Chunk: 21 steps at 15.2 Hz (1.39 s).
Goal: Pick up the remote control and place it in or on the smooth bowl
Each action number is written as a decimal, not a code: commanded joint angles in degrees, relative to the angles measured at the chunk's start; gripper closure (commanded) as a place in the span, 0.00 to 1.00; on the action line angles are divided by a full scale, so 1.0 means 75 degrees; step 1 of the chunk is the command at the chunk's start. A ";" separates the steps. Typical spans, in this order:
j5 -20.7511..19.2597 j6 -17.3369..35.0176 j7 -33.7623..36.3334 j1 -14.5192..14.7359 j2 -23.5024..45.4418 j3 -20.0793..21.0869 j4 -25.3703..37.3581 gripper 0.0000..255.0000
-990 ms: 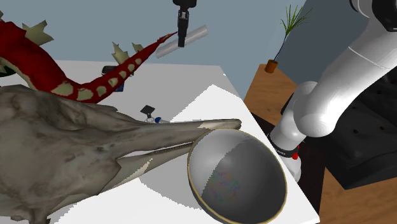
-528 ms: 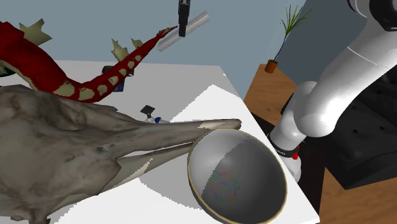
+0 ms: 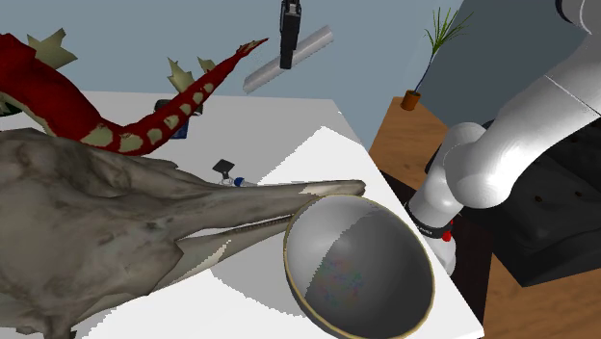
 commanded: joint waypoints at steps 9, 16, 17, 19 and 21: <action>0.0612 -0.0212 0.1564 0.0666 -0.1265 0.1060 -0.0992 1.00; 0.1131 -0.0383 0.2750 0.1113 -0.1702 0.1933 -0.1147 1.00; 0.1205 -0.0404 0.2927 0.1173 -0.1733 0.2066 -0.1136 1.00; 0.1349 -0.0442 0.3287 0.1284 -0.1771 0.2343 -0.1088 1.00; 0.1485 -0.0473 0.3657 0.1387 -0.1775 0.2630 -0.1009 1.00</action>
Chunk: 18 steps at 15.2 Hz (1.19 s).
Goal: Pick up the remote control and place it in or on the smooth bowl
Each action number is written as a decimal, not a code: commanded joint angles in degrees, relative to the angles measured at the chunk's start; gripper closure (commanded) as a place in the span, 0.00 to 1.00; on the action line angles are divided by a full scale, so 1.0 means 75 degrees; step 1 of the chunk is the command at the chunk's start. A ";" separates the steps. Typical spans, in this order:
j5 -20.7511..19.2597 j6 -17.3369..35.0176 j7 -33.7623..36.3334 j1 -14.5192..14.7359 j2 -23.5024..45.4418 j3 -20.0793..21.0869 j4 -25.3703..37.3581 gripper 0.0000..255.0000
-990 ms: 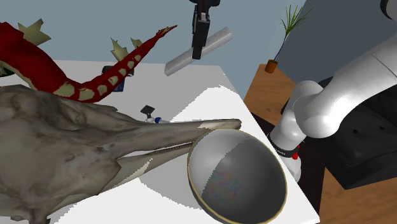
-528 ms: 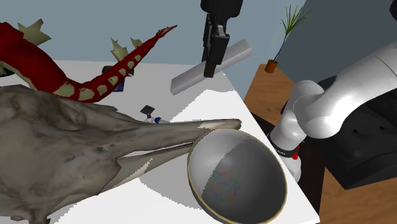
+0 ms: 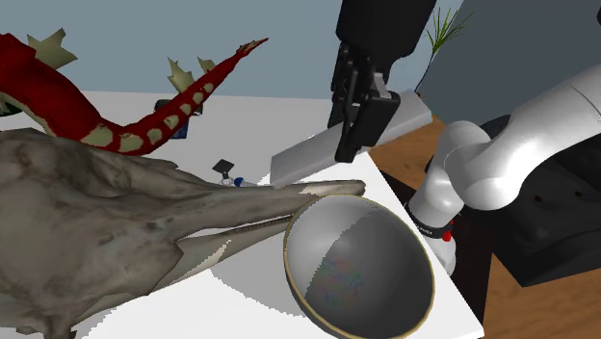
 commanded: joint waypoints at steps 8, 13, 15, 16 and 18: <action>0.0464 -0.0078 0.1700 0.0328 0.0286 0.1368 0.0635 1.00; 0.0557 0.0408 0.1644 0.0385 0.0163 0.1427 0.0037 1.00; 0.0592 0.0604 0.1626 0.0406 0.0127 0.1457 -0.0190 1.00; 0.0610 0.0702 0.1618 0.0416 0.0112 0.1474 -0.0302 1.00; 0.0644 0.0898 0.1604 0.0435 0.0087 0.1510 -0.0520 1.00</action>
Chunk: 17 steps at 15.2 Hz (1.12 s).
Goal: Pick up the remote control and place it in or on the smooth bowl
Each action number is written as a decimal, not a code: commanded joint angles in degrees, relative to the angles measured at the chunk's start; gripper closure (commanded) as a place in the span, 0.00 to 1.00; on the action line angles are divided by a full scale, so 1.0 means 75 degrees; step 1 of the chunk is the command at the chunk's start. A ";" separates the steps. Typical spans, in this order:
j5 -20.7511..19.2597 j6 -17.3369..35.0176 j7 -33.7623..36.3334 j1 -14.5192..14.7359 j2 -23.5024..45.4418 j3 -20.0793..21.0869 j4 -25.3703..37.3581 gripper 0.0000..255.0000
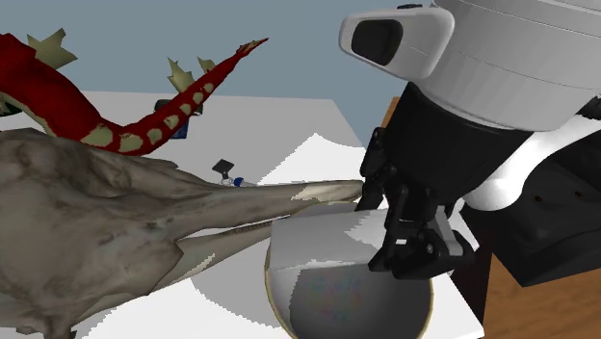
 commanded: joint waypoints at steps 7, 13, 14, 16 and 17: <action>0.0075 0.0458 -0.0019 0.0037 -0.0024 0.0105 -0.0486 1.00; 0.0073 0.0458 -0.0014 0.0034 -0.0016 0.0110 -0.0478 0.00; 0.0070 0.0454 -0.0013 0.0032 -0.0012 0.0111 -0.0469 0.00; 0.0070 0.0455 -0.0013 0.0032 -0.0012 0.0111 -0.0470 0.00; 0.0075 0.0458 -0.0020 0.0036 -0.0024 0.0105 -0.0486 0.00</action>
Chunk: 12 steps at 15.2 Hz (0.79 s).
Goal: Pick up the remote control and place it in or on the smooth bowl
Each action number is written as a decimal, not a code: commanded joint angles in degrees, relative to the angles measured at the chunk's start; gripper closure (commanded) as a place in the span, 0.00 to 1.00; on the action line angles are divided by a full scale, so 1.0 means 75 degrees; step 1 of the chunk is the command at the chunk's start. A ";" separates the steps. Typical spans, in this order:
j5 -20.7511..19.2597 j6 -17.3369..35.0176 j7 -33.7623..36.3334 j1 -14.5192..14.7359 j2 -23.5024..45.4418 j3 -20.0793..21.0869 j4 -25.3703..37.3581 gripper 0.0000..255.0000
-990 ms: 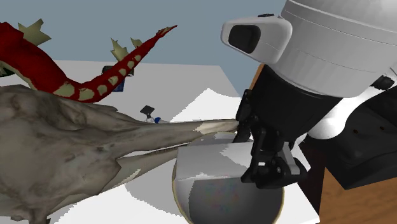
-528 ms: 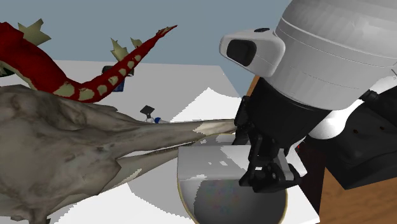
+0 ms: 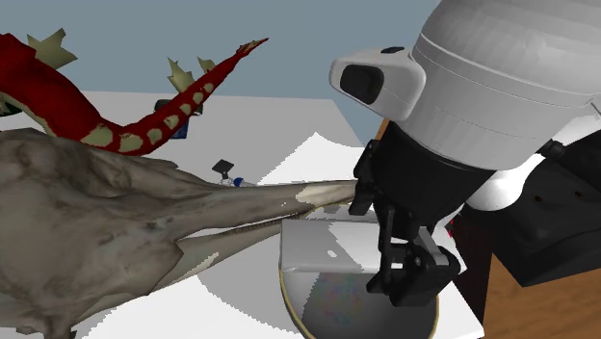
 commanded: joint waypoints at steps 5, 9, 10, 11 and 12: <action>-0.0161 -0.0928 0.0084 -0.0089 0.0128 -0.0156 0.1042 0.00; -0.0161 -0.0928 0.0085 -0.0088 0.0129 -0.0156 0.1042 0.00; -0.0161 -0.0928 0.0085 -0.0088 0.0129 -0.0156 0.1042 0.00; -0.0161 -0.0928 0.0085 -0.0088 0.0129 -0.0156 0.1042 0.00; -0.0161 -0.0928 0.0085 -0.0088 0.0129 -0.0156 0.1042 0.00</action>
